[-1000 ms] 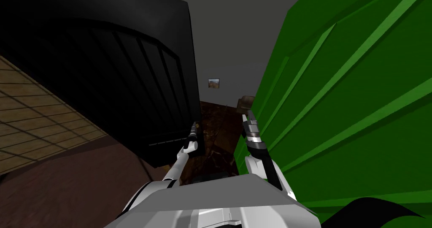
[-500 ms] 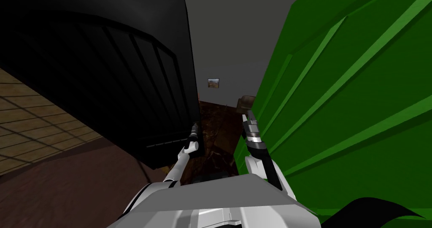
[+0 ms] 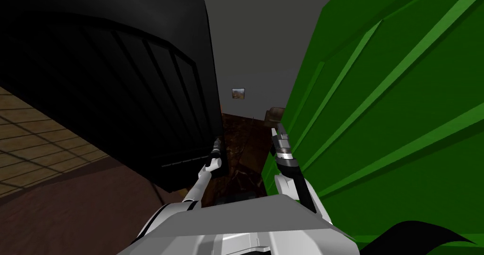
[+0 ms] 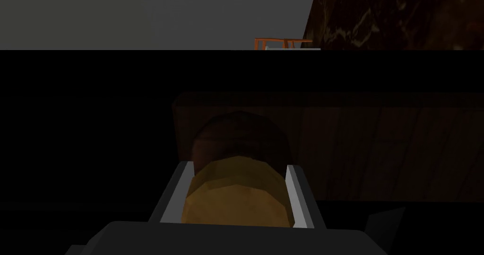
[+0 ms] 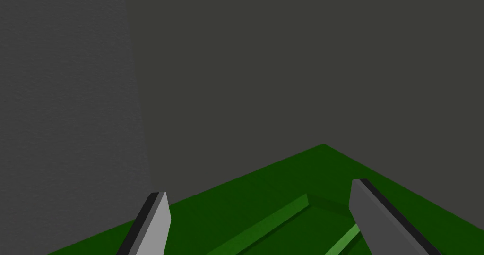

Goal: Push the door open

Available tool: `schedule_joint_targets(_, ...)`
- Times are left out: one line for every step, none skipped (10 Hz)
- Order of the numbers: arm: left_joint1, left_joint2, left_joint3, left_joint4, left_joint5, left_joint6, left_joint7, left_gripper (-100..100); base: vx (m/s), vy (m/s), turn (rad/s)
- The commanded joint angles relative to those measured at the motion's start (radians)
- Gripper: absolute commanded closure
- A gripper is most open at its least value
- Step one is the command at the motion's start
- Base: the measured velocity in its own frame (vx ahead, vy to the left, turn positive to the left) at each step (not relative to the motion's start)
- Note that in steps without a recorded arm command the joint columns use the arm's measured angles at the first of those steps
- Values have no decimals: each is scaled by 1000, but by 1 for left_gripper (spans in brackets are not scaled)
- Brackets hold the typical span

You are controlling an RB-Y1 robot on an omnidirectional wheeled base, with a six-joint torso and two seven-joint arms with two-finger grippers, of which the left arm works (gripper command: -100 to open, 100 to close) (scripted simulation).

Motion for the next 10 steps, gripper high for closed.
schedule_joint_targets(-10,22,12,7,21,-28,-22,100,98,3,-22)
schedule_joint_targets(-20,31,23,21,49,-42,-49,100,110,19,-24)
schedule_joint_targets(-26,35,29,28,63,-50,-63,100,127,4,-14)
schedule_joint_targets(-32,37,36,36,79,-58,-79,100,128,-12,-2)
schedule_joint_targets(-32,37,36,36,79,-58,-79,100,83,6,-14)
schedule_joint_targets(-44,40,49,52,110,-74,-110,100,97,15,-25)
schedule_joint_targets(-50,39,56,60,126,-82,-126,100,127,15,42)
schedule_joint_targets(-56,37,63,68,142,-91,-142,100,110,19,76)
schedule_joint_targets(-71,49,50,101,167,-110,-150,-100,-31,34,-120)
schedule_joint_targets(-76,52,50,108,179,-119,-159,-100,-119,49,-122)
